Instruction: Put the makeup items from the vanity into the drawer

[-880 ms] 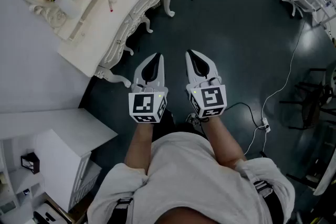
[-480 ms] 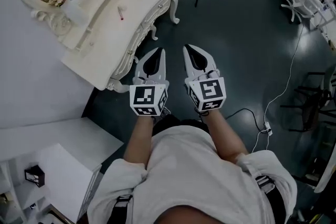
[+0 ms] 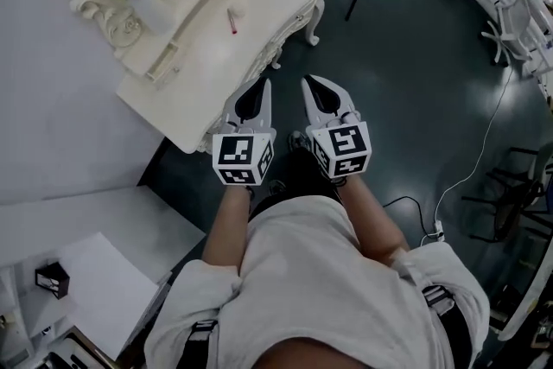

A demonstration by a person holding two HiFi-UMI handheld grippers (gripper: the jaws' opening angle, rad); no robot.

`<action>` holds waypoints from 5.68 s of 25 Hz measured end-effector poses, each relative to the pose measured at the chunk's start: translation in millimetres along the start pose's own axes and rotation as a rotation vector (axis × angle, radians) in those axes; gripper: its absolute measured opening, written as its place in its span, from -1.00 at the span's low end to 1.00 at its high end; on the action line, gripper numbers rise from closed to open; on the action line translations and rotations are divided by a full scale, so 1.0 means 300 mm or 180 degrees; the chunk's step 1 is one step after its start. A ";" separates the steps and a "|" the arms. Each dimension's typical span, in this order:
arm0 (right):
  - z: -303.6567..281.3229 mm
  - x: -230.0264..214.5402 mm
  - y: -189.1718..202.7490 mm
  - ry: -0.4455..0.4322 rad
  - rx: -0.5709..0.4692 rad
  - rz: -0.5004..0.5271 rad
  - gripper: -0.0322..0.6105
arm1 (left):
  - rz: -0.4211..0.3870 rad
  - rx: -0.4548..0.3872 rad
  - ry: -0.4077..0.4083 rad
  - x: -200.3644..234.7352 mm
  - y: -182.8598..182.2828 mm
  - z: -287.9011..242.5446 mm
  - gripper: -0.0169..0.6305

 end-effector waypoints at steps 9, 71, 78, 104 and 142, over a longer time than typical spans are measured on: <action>-0.466 -0.054 -0.042 -0.0465 0.0010 0.0102 -0.90 | 0.0096 0.0010 -0.0313 0.278 -0.072 -0.246 -0.94; -1.670 -0.362 0.254 -0.2385 0.0827 0.0468 -0.87 | 0.1000 0.0852 -0.1865 0.923 0.045 -1.112 -0.94; -1.727 -0.370 0.272 -0.2579 0.0764 0.0523 -0.87 | 0.1118 0.1173 -0.2073 0.951 0.099 -1.125 -0.94; -1.788 -0.448 0.295 -0.2440 0.0884 0.0418 -0.89 | 0.1121 0.2631 -0.2321 1.083 0.333 -1.227 -0.64; -1.784 -0.003 0.107 -0.3398 0.0559 0.0691 -0.90 | 0.0475 0.2011 -0.2524 1.113 0.005 -0.808 -0.82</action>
Point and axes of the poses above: the fingertips, and each gripper's own axes: z backward along the fingers, x to its left, y out of its underside, the point moved 10 cm from there along z, backward along the fingers, and after that the axes turned 14 degrees about z, right-handed, at the moved point
